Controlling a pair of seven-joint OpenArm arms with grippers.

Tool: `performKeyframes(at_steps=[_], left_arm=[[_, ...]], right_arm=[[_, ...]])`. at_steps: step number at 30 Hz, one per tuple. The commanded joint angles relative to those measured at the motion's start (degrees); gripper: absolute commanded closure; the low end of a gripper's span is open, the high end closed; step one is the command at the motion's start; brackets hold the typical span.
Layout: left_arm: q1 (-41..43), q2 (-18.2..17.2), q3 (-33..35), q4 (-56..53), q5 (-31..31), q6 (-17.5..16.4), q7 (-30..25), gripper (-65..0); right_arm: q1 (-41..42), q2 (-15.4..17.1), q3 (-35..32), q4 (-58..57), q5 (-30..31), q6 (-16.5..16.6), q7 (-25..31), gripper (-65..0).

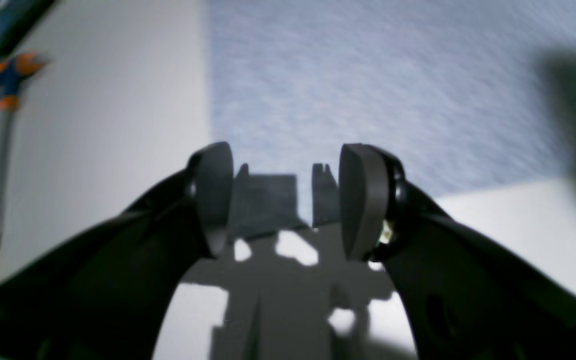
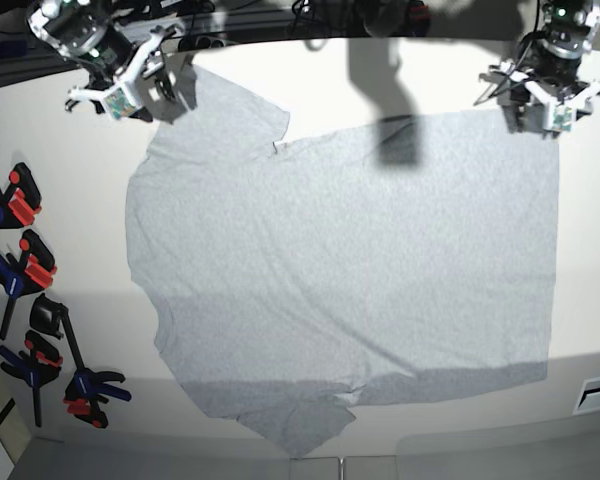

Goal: Fold the T-shirt properly
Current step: 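Grasp the shirt's shoulder edges with both grippers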

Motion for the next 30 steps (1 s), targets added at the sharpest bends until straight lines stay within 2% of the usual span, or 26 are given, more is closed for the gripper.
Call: performKeyframes(at_steps=[1,4,7,10,12,15,17,21,24,27,30], left_arm=[[0.2,-0.7,-0.4,0.9,0.7,-0.8,-1.0,-31.8],[0.2,-0.6,-0.4,0.9,6.2,-4.2,-1.0,-31.8],[0.3,-0.6,-0.4,0.9,12.7,-4.3,-1.0,-31.8],[0.3,-0.6,-0.4,0.9,13.4,-4.3,-1.0,-31.8],[0.2,-0.6,-0.4,0.9,13.4,-4.3,-1.0,-31.8],[0.3,-0.6,-0.4,0.9,13.4,-4.3,-1.0,-31.8],[0.3,-0.6,-0.4,0.9,13.4,-4.3,-1.0,-31.8],[0.2,-0.6,-0.4,0.9,13.4,-4.3,-1.1,-31.8],[0.2,-0.6,-0.4,0.9,13.4,-4.3,-1.1,-31.8],[0.2,-0.6,-0.4,0.9,13.4,-4.3,-1.1,-31.8],[0.2,-0.6,-0.4,0.9,13.4,-4.3,-1.2,-31.8]], right_arm=[[-0.3,1.9,-1.3,0.9,-2.3,0.4,0.9,-23.5],[-0.3,5.8,-6.9,0.9,-12.5,-1.6,0.9,-23.5],[-0.3,9.5,-12.8,0.9,-19.2,-2.9,0.1,-23.5],[-0.3,11.4,-18.4,0.7,-24.2,-7.4,-0.2,-23.5],[-0.3,12.0,-21.7,0.3,-25.7,-11.2,-0.1,-23.5],[-0.3,12.0,-25.7,-1.4,-25.8,-12.7,-0.1,-23.5],[-0.2,12.0,-28.1,-3.2,-28.0,-13.7,0.4,-23.5],[1.8,12.0,-32.4,-7.7,-33.6,-20.0,0.9,-23.5],[4.0,11.9,-34.6,-11.1,-34.8,-23.8,0.9,-23.5],[6.2,12.0,-36.4,-13.9,-35.9,-25.6,0.9,-23.5],[8.7,11.9,-37.6,-16.7,-35.8,-25.6,0.9,-23.5]])
